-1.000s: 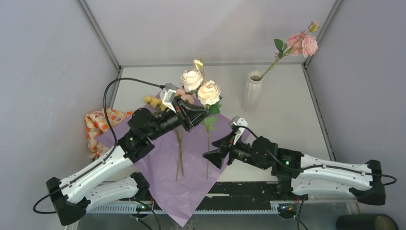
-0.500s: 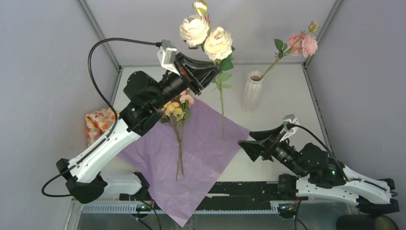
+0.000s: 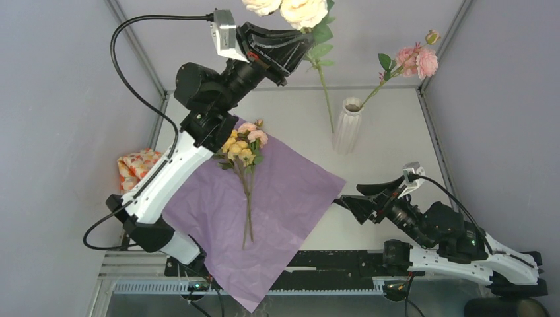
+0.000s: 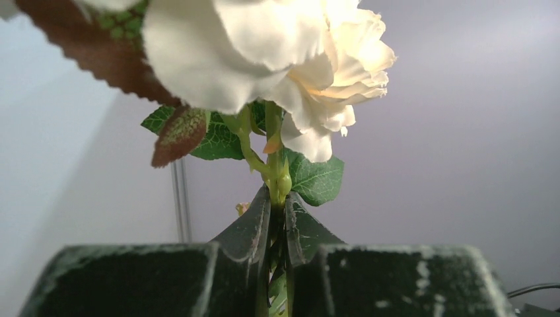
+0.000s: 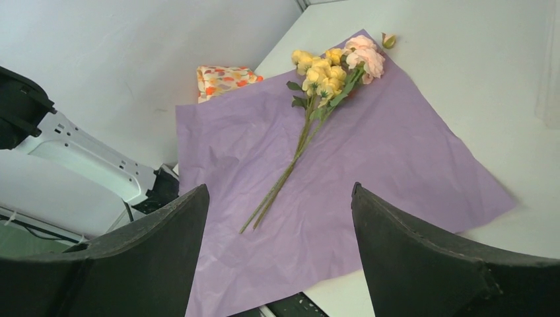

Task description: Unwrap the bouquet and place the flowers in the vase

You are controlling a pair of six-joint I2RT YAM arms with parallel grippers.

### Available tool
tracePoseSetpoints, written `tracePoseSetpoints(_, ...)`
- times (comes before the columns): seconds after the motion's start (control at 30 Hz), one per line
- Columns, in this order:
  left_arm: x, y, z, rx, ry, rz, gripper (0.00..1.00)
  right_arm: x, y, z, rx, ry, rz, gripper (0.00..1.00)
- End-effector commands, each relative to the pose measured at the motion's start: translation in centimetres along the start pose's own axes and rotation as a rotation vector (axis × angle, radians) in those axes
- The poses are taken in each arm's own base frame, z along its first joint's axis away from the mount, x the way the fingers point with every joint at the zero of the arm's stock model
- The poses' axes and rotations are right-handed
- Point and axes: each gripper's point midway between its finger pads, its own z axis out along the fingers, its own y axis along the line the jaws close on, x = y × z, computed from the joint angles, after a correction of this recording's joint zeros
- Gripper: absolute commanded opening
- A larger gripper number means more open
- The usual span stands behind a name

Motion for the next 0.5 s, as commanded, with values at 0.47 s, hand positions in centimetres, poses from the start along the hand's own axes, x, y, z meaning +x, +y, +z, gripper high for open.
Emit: tracePoseSetpoints(0.47, -2.5, 7.5, 0.5, 0.213, -0.316, -0.108, 0.01, -1.6, -1.2, -0.4, 0.097, -0.005, -0.044, 0.88)
